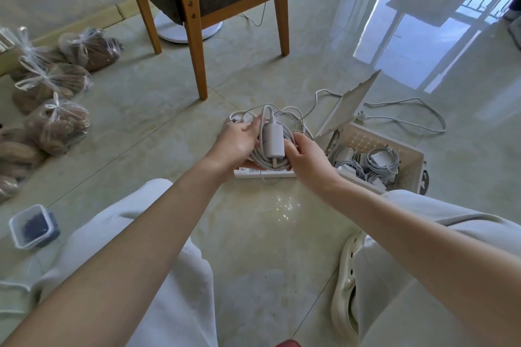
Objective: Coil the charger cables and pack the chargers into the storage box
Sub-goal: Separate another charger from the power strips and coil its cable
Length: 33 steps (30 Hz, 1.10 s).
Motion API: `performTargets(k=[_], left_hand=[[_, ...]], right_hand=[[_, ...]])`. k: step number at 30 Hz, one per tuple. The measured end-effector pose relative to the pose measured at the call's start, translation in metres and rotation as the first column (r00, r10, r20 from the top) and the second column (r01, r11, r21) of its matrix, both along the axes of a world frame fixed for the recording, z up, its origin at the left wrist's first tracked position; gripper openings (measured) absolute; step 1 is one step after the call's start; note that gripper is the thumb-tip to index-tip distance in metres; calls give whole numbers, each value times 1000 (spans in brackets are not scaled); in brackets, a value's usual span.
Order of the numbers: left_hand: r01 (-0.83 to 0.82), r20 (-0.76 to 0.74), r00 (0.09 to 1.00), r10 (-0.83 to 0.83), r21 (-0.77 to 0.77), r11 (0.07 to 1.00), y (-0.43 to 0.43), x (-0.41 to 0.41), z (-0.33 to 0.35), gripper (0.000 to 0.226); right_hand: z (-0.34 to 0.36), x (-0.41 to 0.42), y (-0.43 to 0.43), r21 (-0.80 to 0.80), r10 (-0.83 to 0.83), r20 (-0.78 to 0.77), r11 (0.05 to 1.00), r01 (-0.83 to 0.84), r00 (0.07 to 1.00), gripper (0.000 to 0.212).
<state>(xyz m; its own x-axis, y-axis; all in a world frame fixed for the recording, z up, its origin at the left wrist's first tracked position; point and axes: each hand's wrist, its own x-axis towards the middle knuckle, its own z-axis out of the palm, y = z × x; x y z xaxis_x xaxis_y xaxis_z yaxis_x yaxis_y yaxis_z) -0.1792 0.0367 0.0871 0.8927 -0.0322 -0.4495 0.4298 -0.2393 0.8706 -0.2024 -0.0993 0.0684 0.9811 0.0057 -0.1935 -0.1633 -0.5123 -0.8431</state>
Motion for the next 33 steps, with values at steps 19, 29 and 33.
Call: performTargets(k=[19,29,33], left_hand=[[137,84,986,-141,54,989,4,-1,-3,45],[65,107,991,-77,113,992,23,7,-13,32],[48,58,997,-53,74,996,26,8,-16,32]], right_hand=[[-9,-7,-17,-257,329,-145,898,-357,933,33],[-4,4,-40,-329,349,-50,879,-345,936,7],[1,5,-50,-245,319,-11,918,-312,948,8]])
